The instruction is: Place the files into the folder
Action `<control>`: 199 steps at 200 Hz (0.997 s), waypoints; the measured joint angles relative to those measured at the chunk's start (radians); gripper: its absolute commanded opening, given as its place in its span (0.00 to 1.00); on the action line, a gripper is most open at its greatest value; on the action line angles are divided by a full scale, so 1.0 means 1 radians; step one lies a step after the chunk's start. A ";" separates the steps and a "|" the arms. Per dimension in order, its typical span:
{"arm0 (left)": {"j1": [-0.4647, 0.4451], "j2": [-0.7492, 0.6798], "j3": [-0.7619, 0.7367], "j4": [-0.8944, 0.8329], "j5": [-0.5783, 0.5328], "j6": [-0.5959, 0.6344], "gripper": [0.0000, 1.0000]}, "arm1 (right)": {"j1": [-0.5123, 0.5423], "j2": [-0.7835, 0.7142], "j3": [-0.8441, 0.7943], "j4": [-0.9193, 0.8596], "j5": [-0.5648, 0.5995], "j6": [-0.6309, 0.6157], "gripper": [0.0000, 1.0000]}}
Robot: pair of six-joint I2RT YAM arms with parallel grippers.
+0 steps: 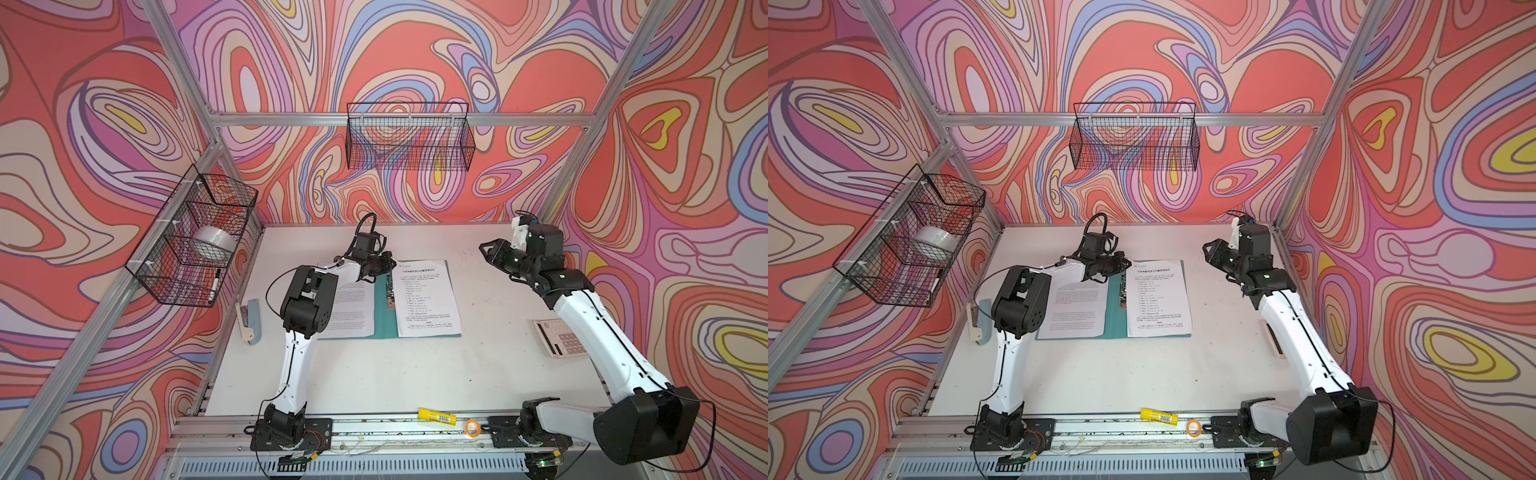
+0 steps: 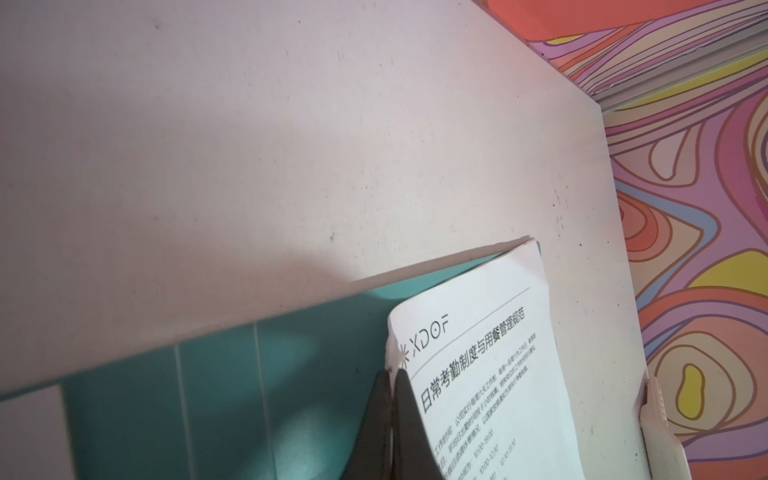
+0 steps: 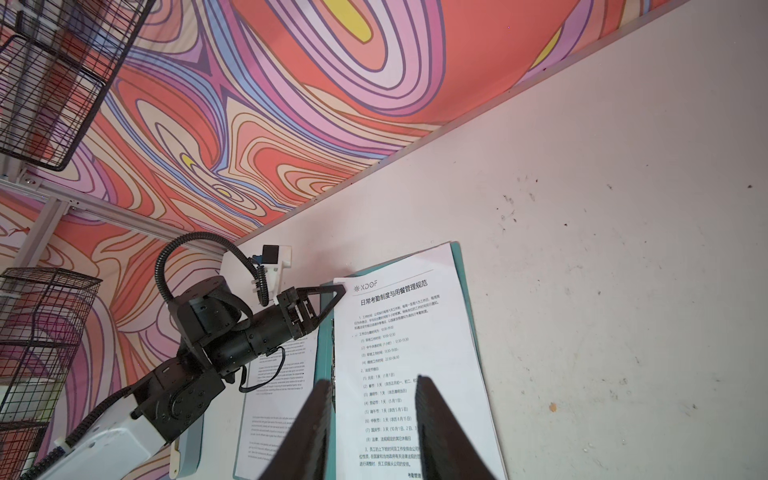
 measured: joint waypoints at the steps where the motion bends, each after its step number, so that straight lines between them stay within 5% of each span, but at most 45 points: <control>1: 0.000 0.001 0.000 0.000 0.000 0.000 0.00 | 0.000 0.000 0.000 0.000 0.000 0.000 0.36; 199: -0.018 0.035 0.072 -0.092 -0.016 0.076 0.00 | 0.000 -0.006 -0.016 0.009 0.001 0.008 0.35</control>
